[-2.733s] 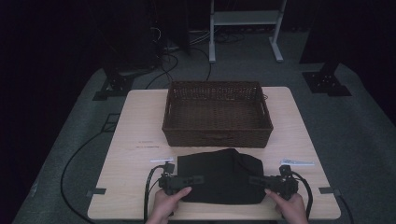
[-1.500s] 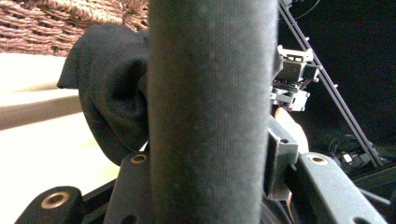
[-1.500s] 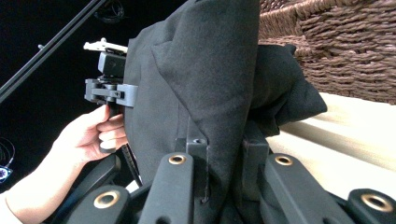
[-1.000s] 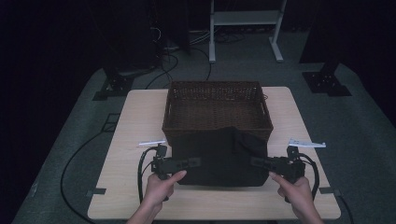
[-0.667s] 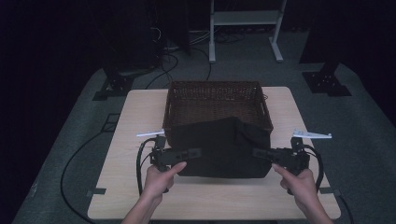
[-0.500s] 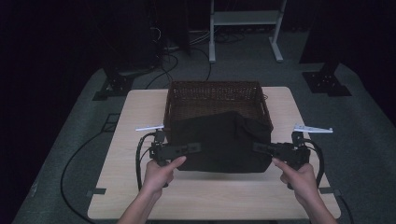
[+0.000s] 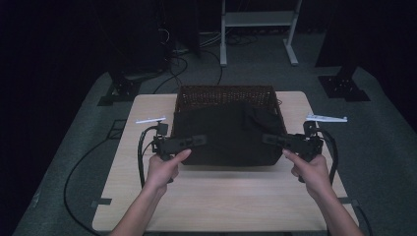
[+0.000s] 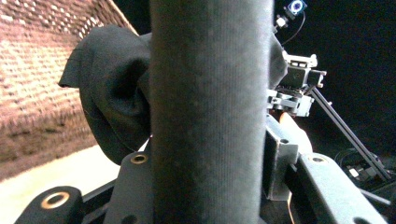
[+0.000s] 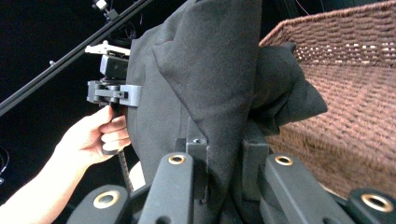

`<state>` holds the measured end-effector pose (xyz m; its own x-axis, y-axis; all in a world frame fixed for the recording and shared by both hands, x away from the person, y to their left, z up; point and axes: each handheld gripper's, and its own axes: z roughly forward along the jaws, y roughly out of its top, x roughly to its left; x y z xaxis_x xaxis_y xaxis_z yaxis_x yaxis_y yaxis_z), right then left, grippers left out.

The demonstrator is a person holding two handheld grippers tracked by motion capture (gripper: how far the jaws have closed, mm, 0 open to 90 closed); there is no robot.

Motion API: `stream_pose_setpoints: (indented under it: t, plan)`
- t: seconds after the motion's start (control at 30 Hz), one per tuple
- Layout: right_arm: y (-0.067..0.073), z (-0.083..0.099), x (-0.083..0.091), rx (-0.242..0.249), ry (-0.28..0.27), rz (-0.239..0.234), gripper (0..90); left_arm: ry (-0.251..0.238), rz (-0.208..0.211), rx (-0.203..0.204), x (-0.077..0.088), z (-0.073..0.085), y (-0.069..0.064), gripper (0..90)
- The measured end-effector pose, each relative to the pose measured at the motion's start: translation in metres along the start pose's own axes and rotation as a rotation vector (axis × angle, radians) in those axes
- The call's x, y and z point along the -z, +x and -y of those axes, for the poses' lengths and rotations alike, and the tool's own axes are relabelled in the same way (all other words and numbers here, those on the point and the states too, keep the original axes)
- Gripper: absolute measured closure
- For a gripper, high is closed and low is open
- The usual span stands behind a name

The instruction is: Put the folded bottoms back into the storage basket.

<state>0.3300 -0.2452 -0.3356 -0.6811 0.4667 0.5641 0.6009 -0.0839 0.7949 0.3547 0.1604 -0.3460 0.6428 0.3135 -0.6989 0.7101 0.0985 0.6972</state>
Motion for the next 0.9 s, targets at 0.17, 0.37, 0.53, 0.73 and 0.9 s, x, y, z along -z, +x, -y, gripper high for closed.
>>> stream_pose_setpoints:
  t: [0.17,0.37,0.53,0.73,0.9]
  plan:
    - [-0.001,-0.013,-0.004,0.004,-0.009,0.001,78.2,-0.009,-0.018,-0.011,0.000,-0.013,-0.001,57.0]
    - [-0.002,-0.028,-0.006,0.010,-0.021,0.009,78.1,-0.021,-0.025,-0.020,-0.004,-0.029,-0.003,57.0]
    - [-0.004,-0.042,-0.007,0.011,-0.032,0.019,78.2,-0.029,-0.030,-0.027,-0.007,-0.041,-0.002,57.0]
    - [-0.008,-0.055,-0.011,0.020,-0.035,0.036,78.1,-0.041,-0.042,-0.018,-0.011,-0.054,0.003,57.0]
    - [-0.014,-0.064,-0.016,0.019,-0.039,0.046,78.2,-0.044,-0.058,-0.017,-0.014,-0.066,0.008,57.0]
